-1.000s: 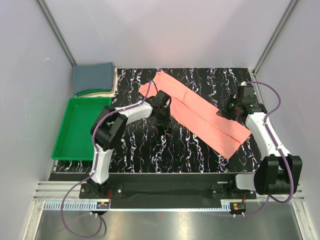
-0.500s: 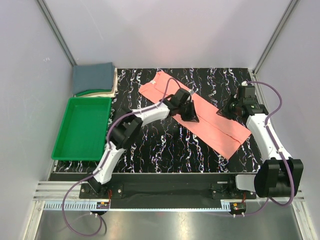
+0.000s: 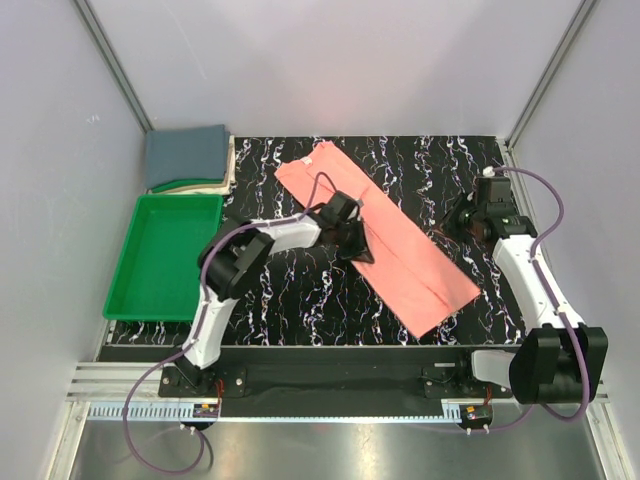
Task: Fold and stack the t-shirts
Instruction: Fold the tshirt
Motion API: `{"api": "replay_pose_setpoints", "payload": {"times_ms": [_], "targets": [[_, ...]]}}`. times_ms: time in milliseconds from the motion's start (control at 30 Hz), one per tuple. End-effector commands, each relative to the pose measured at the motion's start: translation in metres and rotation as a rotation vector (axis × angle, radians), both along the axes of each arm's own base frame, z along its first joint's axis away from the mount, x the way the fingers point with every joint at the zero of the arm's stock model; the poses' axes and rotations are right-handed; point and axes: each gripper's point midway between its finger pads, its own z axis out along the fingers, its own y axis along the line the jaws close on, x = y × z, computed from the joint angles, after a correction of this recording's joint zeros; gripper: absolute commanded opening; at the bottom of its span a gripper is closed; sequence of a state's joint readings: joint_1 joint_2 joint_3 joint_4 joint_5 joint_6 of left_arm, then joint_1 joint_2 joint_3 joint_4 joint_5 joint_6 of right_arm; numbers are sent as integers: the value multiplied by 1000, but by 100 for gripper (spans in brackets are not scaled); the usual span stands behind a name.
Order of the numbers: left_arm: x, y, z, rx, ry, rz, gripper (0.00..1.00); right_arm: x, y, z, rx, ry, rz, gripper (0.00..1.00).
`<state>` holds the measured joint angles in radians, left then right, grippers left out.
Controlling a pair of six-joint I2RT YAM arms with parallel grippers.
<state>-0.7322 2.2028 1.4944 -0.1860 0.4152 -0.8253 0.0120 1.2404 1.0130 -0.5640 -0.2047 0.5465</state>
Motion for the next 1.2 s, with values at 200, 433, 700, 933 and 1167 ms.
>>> {"api": "replay_pose_setpoints", "payload": {"times_ms": [200,433,700,933,1167], "targets": [[12,139,-16,251,2,163,7,-4,13,-34,41,101,69,15],[18,204,-19,404,25,245,8,-43,59,-77,-1,246,195,13],[-1,198,44,331,-79,197,29,-91,108,-104,-27,342,324,14],[-50,179,67,259,-103,92,45,-113,112,-105,-19,365,355,34],[-112,192,31,359,-43,57,48,-147,118,-124,-53,437,389,40]]}}
